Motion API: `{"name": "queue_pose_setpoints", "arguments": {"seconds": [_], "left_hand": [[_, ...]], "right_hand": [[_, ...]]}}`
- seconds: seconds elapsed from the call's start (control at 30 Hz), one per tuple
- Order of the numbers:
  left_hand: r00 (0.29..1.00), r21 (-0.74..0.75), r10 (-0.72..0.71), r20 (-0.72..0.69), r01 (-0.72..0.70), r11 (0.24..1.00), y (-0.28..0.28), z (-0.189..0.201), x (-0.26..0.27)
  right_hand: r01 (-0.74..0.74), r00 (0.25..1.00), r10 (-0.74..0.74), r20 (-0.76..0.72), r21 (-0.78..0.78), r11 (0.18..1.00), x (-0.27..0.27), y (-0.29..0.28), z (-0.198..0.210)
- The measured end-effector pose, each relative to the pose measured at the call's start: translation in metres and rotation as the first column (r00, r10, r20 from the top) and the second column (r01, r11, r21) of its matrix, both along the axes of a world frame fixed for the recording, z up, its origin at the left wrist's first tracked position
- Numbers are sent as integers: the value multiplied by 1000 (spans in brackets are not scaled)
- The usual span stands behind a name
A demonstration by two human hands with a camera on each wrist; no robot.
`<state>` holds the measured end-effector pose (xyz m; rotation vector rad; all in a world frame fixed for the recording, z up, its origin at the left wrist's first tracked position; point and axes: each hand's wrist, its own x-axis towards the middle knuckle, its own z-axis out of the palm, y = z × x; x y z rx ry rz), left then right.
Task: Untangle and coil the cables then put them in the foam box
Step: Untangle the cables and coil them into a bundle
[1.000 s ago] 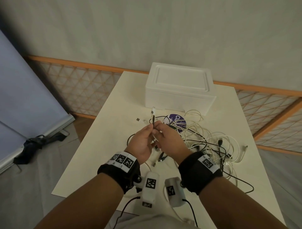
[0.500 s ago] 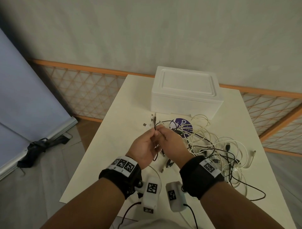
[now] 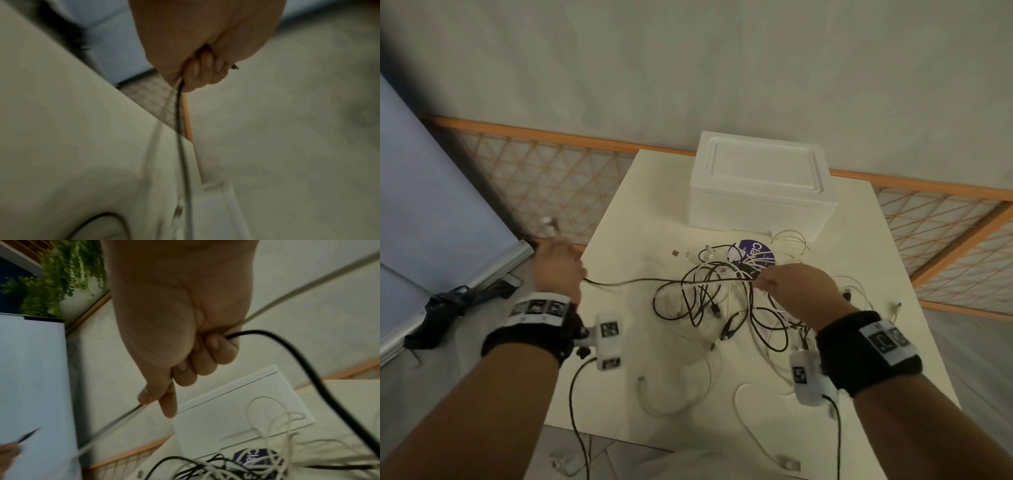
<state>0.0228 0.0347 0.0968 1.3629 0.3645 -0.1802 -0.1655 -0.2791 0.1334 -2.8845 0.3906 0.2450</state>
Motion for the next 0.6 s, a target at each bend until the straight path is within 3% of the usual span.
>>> {"name": "queue_pose_setpoints", "arguments": {"seconds": [0.07, 0.13, 0.17, 0.23, 0.27, 0.33, 0.37, 0.47, 0.5, 0.6], "left_hand": [[930, 138, -321, 180, 300, 944, -44, -2, -31], [744, 441, -637, 201, 511, 737, -97, -4, -74], [691, 529, -702, 173, 536, 658, -118, -5, -91], [678, 504, -727, 112, 591, 629, -138, -9, -110], [669, 471, -739, 79, 628, 619, -140, -11, -113], [595, 518, -802, 47, 672, 529, -132, -12, -110], [588, 562, -807, 63, 647, 515, -122, -13, -101], [742, 699, -657, 133, 399, 593, -71, -19, -58], [775, 750, -620, 126, 335, 571, -53, -20, -45], [760, 900, -649, 34, 259, 351, -42, -19, -43]], "right_hand": [[-119, 993, 118, -16, -103, 988, 10, 25, -5], [-235, 971, 240, 13, -149, 960, 21, 51, -10], [-267, 960, 277, 30, -183, 946, 25, 61, -11], [-274, 957, 289, 30, -231, 933, 29, 65, -11], [-263, 962, 272, 17, -208, 942, 28, 60, -11], [-222, 975, 217, -53, -130, 966, 19, 40, -13], [-171, 984, 165, -65, -85, 982, 12, 26, -14], [58, 998, -58, 12, 46, 997, -21, -33, -16], [117, 993, -118, 24, 53, 992, -31, -47, -13], [133, 991, -135, -16, -71, 989, -37, -58, -12]]}}
